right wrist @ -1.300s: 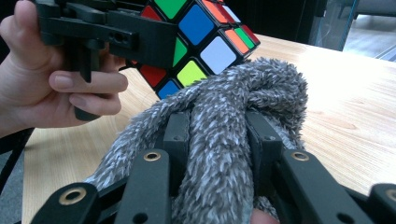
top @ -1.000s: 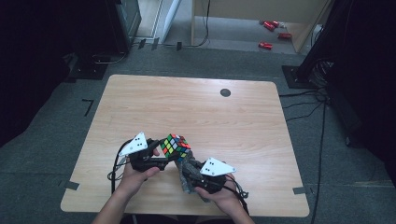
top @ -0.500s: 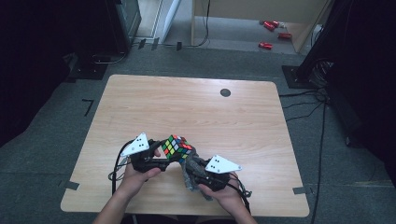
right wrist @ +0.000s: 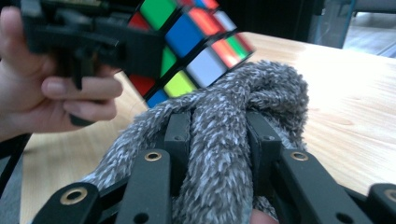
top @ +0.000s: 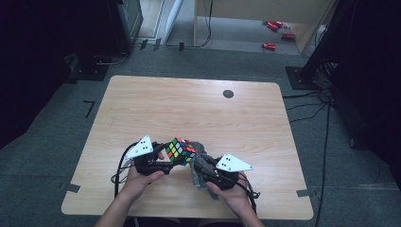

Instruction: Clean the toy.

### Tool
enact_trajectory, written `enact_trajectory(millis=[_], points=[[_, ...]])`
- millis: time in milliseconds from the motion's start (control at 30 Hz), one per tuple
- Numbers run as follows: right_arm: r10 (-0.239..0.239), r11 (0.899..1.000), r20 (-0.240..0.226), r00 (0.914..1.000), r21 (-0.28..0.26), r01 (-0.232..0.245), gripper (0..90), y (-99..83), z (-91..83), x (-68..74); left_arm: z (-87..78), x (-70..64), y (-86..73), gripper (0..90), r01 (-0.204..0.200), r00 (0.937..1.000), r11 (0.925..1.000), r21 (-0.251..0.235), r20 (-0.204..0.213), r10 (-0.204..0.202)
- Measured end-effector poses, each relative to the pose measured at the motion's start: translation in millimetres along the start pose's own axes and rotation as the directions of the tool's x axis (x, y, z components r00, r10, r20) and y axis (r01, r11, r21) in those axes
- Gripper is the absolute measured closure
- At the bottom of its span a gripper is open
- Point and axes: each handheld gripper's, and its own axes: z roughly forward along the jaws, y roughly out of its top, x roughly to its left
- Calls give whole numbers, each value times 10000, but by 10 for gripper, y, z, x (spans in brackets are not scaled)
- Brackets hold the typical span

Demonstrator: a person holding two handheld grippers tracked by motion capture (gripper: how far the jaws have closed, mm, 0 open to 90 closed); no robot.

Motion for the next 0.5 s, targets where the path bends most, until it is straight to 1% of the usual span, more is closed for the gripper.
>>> enact_trajectory(millis=[67,100,133,167,200,233,300,333,367,400,433,467,500], points=[[-252,9992,-309,9992,306,262,674,-23,59,68,-14,7,5,342,42,10000,10000,-59,-36,-42],[-252,9992,-309,9992,306,262,674,-23,59,68,-22,12,7,342,60,10000,9999,-81,-66,-60],[-435,9974,-563,9975,541,466,673,-40,92,108,-33,22,9,342,42,9999,10000,-84,-109,-43],[-551,9962,-620,9966,639,591,673,-44,102,125,-33,22,9,342,42,9999,10000,-84,-109,-43],[-551,9962,-620,9966,639,591,673,-44,102,125,-37,26,9,342,26,9999,10000,-78,-128,-27],[-698,9951,-586,9958,666,737,672,-37,103,138,-39,26,9,342,67,9999,9999,-114,-131,-68],[-690,9954,-575,9960,623,725,671,-26,91,126,-45,28,12,342,49,9999,9999,-157,-142,-51],[-631,9968,-390,9972,459,649,672,3,48,78,-48,29,15,342,19,9998,9999,-125,-188,-22],[-631,9968,-390,9972,459,649,672,3,48,78,-48,29,15,342,19,9998,9999,-125,-188,-22],[-323,9992,-38,9995,216,323,673,35,-15,-10,-46,33,9,342,-36,9997,10000,-31,-237,36],[-323,9992,-38,9995,216,323,673,35,-15,-10,-46,33,9,342,-36,9997,10000,-31,-237,36],[-121,9999,245,9996,91,119,673,51,-59,-77,-44,35,7,342,-37,9997,10000,-3,-246,37],[127,9999,652,9978,-46,-124,673,64,-120,-174,-41,35,6,342,-22,9996,10000,5,-269,23]])
